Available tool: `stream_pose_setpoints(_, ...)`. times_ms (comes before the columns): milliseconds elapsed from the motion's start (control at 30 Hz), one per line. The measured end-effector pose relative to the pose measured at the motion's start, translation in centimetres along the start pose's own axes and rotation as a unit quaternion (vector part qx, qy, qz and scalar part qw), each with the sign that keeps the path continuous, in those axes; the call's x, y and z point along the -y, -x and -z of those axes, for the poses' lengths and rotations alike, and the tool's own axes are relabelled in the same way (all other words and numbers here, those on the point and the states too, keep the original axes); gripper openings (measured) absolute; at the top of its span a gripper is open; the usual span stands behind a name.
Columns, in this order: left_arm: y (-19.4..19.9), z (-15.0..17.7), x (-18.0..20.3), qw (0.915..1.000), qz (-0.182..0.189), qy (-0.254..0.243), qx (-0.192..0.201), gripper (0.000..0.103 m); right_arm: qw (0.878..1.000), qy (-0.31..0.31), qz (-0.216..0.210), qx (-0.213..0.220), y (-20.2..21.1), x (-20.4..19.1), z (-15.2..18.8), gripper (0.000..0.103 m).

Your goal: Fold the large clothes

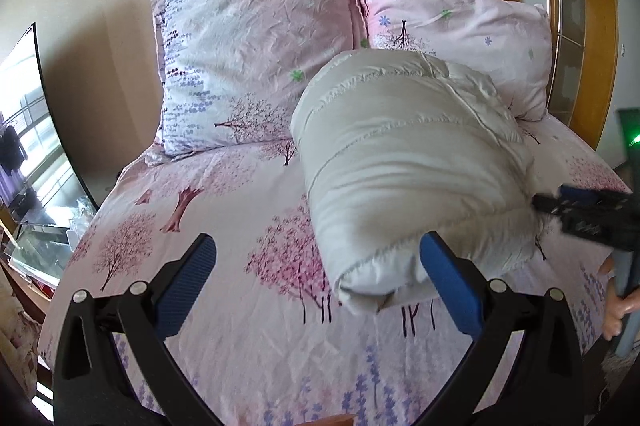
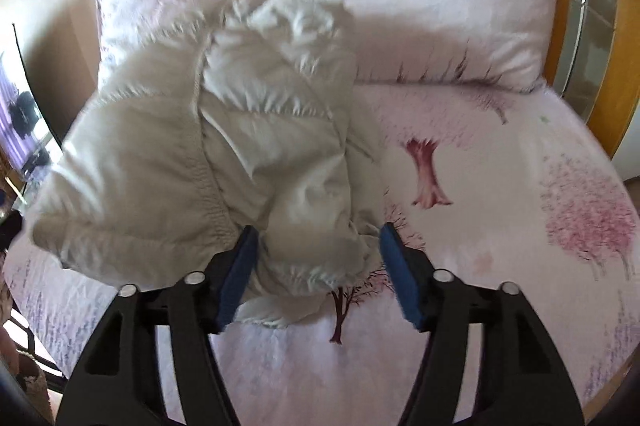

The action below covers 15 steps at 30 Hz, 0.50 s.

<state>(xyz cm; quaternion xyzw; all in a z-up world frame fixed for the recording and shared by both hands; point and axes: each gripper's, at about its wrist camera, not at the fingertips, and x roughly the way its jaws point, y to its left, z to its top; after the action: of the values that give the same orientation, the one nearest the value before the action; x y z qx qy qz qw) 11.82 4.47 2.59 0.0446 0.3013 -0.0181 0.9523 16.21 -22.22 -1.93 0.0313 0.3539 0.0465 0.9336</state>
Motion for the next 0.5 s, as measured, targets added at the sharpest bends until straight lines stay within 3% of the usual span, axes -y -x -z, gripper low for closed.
stream_pose_setpoints(67,0.2,0.4,0.0,1.0000,0.004,0.004,-0.007,0.101,1.000,-0.007,0.001,0.031,2.2,0.1,0.4,0.100)
stream_pose_setpoints(200,0.4,1.2,0.4,0.9996,0.003,0.009,-0.027,0.101,0.997,-0.005,0.013,0.074,5.2,-0.4,1.0,0.102)
stream_pose_setpoints(367,1.1,2.3,1.0,0.9992,0.005,0.008,-0.039,0.101,0.997,0.012,0.058,0.051,6.3,-1.8,2.0,0.102)
stream_pose_setpoints(500,1.3,3.0,1.4,0.9983,0.008,0.005,-0.058,0.101,0.999,0.011,0.048,0.020,6.5,-2.3,3.2,0.102)
